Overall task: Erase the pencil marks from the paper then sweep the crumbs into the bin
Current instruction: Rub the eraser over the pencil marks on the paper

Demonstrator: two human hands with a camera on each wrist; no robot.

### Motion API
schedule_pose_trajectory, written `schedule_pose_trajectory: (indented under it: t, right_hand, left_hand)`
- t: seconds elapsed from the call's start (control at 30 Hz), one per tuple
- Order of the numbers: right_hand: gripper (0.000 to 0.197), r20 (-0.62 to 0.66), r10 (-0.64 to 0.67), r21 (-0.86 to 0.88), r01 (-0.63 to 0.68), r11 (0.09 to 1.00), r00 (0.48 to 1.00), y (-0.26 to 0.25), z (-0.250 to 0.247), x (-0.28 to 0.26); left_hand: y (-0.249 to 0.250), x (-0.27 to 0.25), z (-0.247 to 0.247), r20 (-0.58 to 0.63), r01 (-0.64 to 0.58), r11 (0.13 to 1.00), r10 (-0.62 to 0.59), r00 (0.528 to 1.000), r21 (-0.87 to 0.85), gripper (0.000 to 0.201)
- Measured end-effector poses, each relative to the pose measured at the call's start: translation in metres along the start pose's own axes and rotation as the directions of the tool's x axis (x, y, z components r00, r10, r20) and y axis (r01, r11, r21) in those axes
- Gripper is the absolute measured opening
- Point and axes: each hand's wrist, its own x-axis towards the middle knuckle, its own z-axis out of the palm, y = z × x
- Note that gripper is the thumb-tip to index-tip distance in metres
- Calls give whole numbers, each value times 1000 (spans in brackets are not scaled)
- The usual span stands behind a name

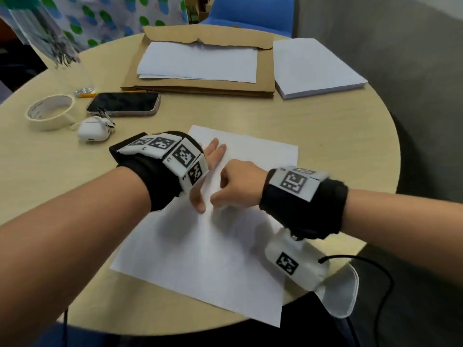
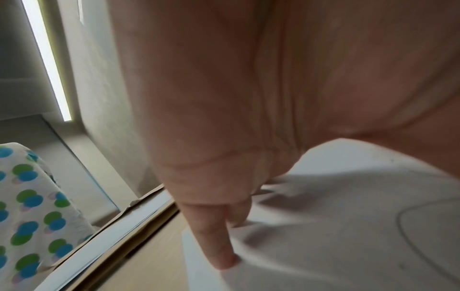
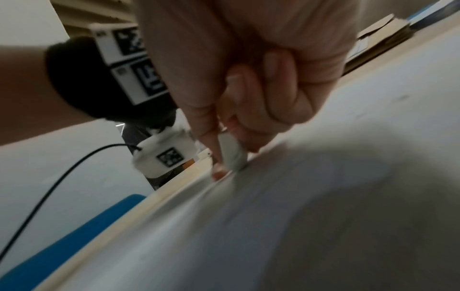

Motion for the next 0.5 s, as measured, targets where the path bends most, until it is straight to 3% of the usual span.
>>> schedule_pose_trajectory:
  t: [0.1, 0.2, 0.27, 0.37, 0.5]
  right_hand:
    - [25, -11, 113, -6, -113, 994, 994, 33, -18, -9]
    - [15, 47, 148, 33, -150, 988, 988, 57, -36, -20]
    - [13, 84, 128, 117, -137, 984, 988, 65, -41, -21]
    - [11, 28, 61, 248, -66, 967, 998, 66, -42, -15]
    - [11, 8, -42, 278, 38, 960, 999, 51, -37, 3]
  left_hand:
    - [0, -5, -1, 4, 0, 1000, 1, 1000, -25, 150]
    - [7, -14, -8, 16, -15, 1000, 15, 1000, -16, 140]
    - [11, -21, -10, 27, -50, 998, 50, 998, -28, 132]
    - [10, -28, -9, 43, -80, 992, 84, 996, -94, 125]
    - [9, -32, -5, 47, -88, 975, 99, 994, -207, 128]
